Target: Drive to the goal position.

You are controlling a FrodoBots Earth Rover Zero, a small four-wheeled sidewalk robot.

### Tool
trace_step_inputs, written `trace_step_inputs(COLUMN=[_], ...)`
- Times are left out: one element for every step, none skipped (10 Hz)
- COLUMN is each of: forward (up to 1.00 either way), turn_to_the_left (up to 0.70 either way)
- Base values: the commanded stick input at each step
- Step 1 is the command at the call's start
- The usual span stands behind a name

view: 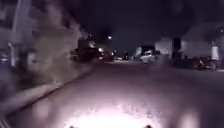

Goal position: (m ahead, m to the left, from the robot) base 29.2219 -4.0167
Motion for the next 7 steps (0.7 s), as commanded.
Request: trace_step_inputs(forward=[0.70,0.70,0.70,0.70,0.70,0.70,0.70], turn_to_the_left=[0.00,0.00,0.00,0.00,0.00,0.00,0.00])
